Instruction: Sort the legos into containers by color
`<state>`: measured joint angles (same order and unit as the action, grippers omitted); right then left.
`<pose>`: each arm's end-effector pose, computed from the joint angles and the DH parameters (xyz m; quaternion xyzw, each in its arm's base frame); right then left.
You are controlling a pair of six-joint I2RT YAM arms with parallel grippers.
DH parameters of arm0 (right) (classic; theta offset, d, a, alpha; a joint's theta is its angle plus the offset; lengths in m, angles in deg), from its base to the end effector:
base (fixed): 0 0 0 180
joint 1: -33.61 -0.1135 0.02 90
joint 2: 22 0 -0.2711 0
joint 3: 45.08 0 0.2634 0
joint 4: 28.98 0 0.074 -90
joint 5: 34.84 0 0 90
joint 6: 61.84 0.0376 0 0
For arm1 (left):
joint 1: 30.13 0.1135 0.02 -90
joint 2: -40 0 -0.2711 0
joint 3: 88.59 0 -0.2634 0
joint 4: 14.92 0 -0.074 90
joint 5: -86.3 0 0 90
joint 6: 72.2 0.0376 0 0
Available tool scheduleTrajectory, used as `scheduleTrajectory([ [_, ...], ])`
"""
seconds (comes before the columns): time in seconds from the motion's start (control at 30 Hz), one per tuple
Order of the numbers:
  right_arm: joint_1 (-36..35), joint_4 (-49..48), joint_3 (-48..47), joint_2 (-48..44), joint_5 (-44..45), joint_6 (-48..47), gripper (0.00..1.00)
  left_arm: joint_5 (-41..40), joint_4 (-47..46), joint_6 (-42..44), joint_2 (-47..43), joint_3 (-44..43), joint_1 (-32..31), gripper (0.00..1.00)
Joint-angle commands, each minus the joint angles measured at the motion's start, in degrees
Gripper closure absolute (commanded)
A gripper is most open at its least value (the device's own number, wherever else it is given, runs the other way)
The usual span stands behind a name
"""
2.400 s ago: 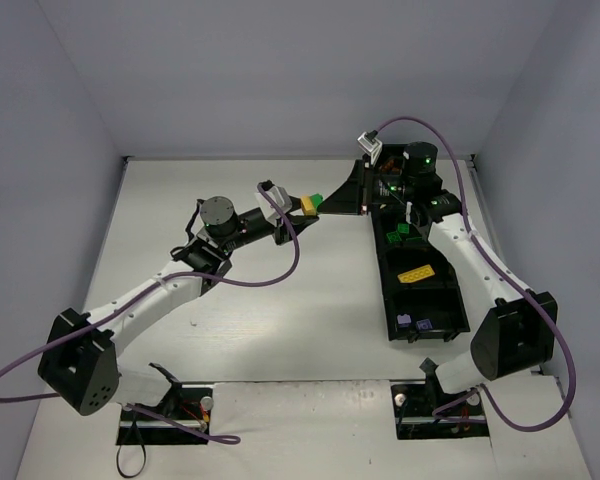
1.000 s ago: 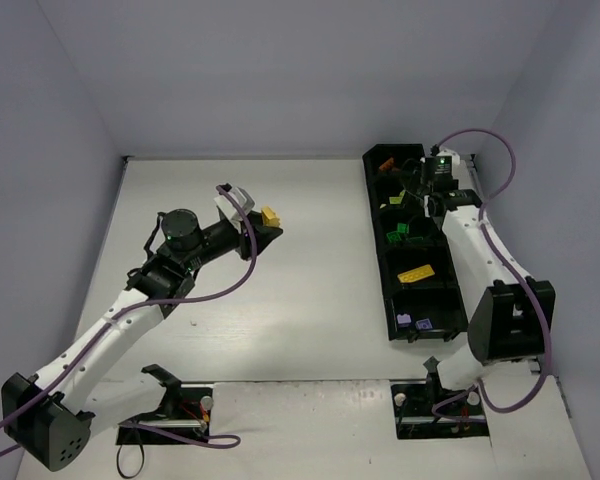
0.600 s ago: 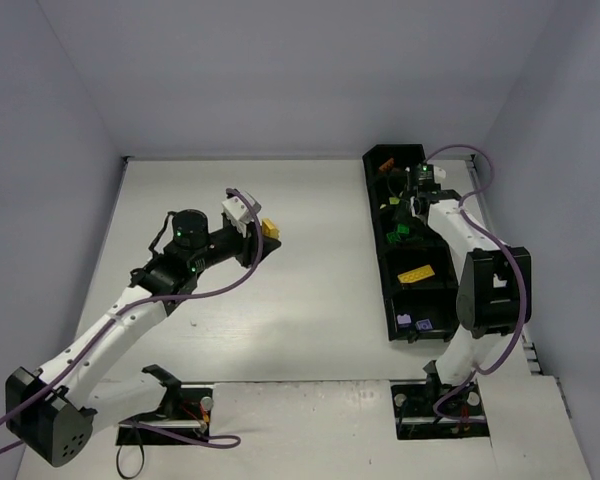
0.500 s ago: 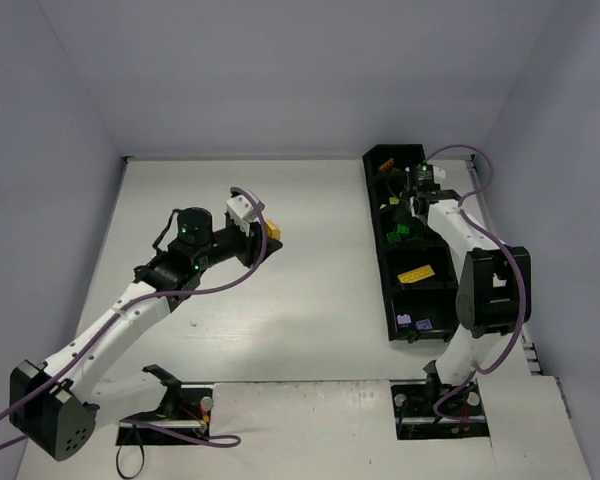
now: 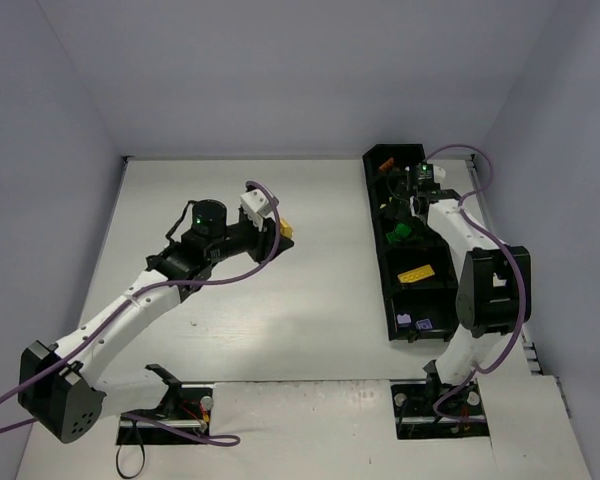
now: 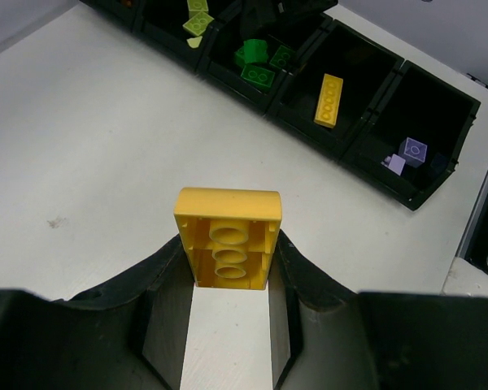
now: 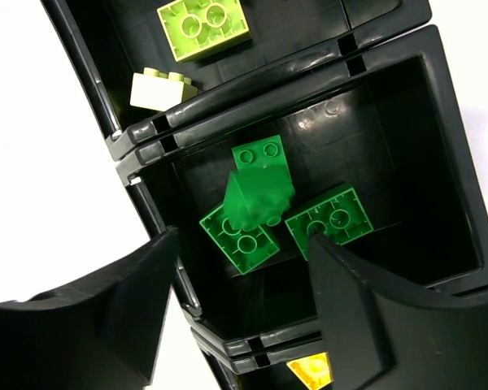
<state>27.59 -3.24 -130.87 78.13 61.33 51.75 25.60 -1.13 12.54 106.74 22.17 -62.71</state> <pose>0.4063 0.0388 0.2434 0.1607 0.8912 0.0605 0.4199 0.2267 -0.1667 0.3531 0.3325 0.6891 -0.3839 0.5170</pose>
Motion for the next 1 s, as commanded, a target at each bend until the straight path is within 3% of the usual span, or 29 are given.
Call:
scheduleTrajectory([
  [0.0, 0.05, -1.77, -0.51, -3.45, 0.24, 0.22, 0.33, -0.03, -3.00, -1.07, 0.58, -4.13, -1.17, 1.00],
  [0.17, 0.05, -1.33, -0.59, -7.05, -1.16, 0.66, 0.29, -1.26, -2.47, -1.42, 2.43, -5.36, -2.31, 1.00],
  [0.4, 0.05, -1.33, -0.77, -20.93, -5.64, -0.04, 0.27, -1.70, -2.21, -2.48, 7.34, -9.05, -4.68, 1.00],
  [0.7, 0.05, -0.54, 3.62, -37.99, -10.91, 5.13, 0.13, -4.59, -4.39, -3.09, 21.04, -18.89, -11.80, 1.00],
  [0.97, 0.05, -0.54, 6.96, -49.23, -14.18, 10.42, 0.11, -5.83, -10.02, -4.24, 34.67, -30.82, -19.00, 1.00],
])
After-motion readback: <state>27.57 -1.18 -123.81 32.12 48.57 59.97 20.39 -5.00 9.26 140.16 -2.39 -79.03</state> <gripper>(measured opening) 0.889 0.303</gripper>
